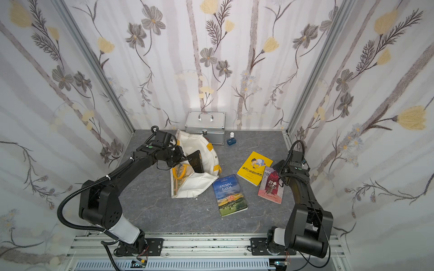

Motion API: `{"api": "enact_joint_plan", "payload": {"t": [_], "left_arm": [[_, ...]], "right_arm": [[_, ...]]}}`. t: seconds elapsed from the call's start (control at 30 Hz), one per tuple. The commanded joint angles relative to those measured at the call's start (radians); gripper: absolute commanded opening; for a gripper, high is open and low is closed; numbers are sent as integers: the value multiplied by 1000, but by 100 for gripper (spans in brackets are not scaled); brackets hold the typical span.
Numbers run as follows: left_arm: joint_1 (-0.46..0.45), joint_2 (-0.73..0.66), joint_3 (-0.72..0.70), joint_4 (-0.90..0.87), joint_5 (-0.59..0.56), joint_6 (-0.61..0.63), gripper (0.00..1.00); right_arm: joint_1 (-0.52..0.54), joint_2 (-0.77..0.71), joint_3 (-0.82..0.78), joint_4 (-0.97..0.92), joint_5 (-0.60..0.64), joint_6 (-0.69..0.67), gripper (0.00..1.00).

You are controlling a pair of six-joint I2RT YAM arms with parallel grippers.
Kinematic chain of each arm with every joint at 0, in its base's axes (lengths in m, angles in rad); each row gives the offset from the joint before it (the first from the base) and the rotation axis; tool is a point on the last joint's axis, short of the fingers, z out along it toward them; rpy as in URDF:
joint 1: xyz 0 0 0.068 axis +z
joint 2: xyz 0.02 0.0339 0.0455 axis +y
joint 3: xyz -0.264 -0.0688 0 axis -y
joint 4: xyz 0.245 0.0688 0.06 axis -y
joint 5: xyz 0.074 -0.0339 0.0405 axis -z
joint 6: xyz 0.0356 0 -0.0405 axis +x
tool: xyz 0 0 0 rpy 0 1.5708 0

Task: Take out the books from the canvas bag
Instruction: Move the canvas bag to the center of the board.

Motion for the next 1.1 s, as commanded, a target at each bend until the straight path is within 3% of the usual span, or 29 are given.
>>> {"api": "enact_joint_plan", "payload": {"t": [0.0,0.13,0.37,0.53,0.67,0.87,1.07], "left_arm": [[-4,2,-5,27,8,6,0],[-13,28,9,17,17,10,0],[-18,75,21,-11,0,-4,0],[-26,135,94,-81,-1,-31,0],[-34,173,125,-113,4,-41,0],[-34,189,116,-9,-14,-151,0],[-34,197,125,-20,-36,-148,0]], "right_arm": [[44,58,-8,84,-68,7,74],[70,140,-49,200,-131,37,72],[36,197,-136,261,-138,105,77],[2,191,-211,248,-70,148,80],[-43,135,-253,221,-41,157,83],[-135,-20,-318,152,7,135,85],[-151,-183,-322,69,36,117,84]]}}
